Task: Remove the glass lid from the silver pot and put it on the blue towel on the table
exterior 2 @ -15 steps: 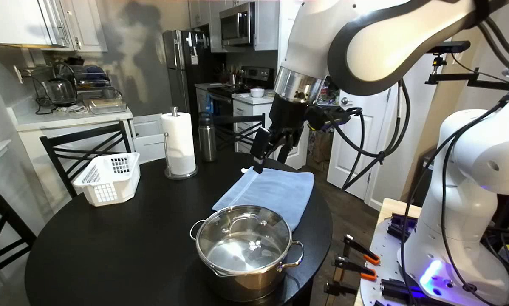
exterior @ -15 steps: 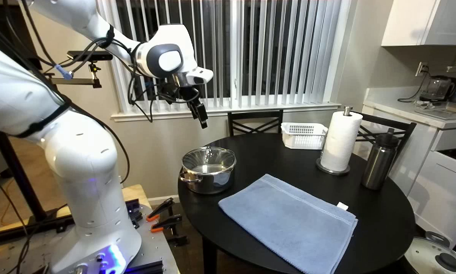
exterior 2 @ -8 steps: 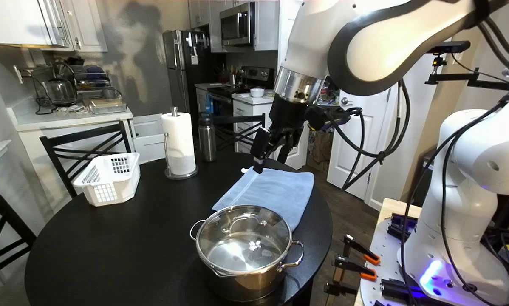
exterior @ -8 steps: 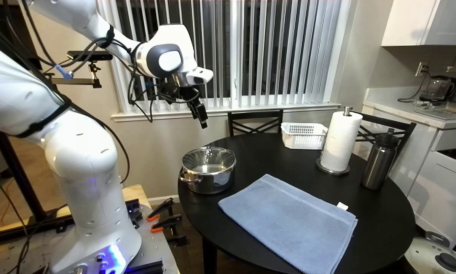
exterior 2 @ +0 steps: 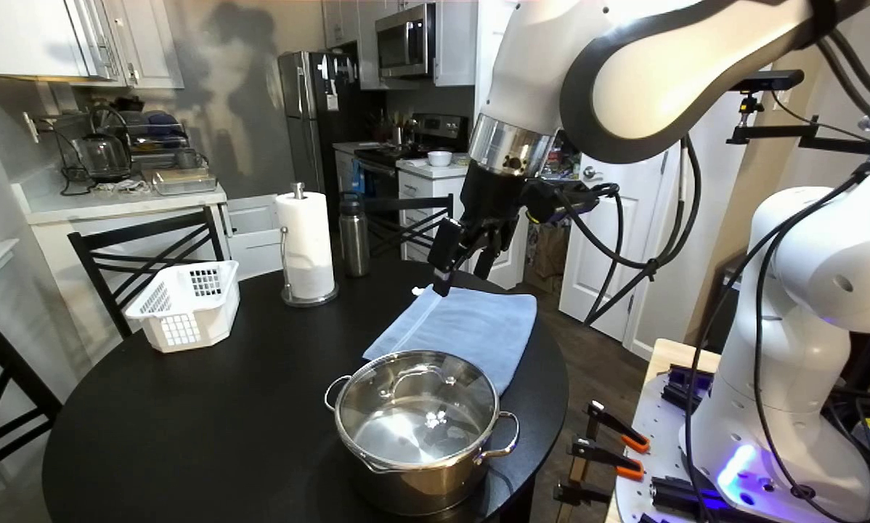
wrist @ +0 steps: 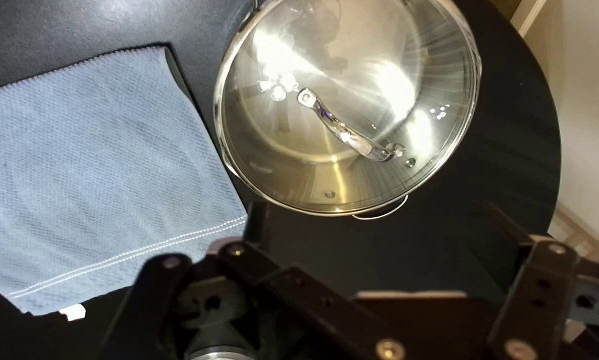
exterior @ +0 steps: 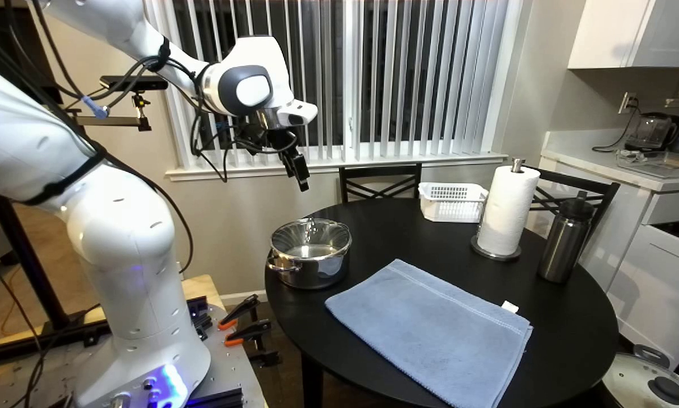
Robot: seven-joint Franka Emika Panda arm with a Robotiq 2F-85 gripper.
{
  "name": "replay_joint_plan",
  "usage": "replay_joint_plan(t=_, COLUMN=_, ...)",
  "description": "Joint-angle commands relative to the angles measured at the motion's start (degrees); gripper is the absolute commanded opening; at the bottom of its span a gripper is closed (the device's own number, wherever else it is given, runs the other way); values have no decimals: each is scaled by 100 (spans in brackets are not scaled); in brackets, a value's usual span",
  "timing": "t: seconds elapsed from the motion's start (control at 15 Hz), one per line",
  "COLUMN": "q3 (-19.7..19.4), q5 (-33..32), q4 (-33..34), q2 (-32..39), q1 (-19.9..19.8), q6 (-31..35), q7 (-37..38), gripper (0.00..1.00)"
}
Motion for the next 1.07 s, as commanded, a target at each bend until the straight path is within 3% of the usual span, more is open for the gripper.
replay_joint_plan(t=0.0, q3=-197, q5=-389, q4=319, q2=306, q1=35, q6=-405, q7=-502, gripper=100)
replay_joint_plan(t=0.27, q3=-639, q5=-740, q4=933, q2=661, q1=100, q6=-1173, q7=-1629, gripper=100)
replay_joint_plan(t=0.53, q3=-887, q5=-671, q4=1456, q2=1084, q1=318, q6=-1587, q7=-2690, gripper=100)
replay_joint_plan(t=0.93, q3=-545, q5=-1350, q4=1791, q2=2161, q1=451, q6=-1832, q7=-3001, gripper=100)
replay_joint_plan(t=1.0, q3=-622, q5=-1081, q4=1554, q2=1784, q1=470, q6=-1642, q7=-2790, gripper=100)
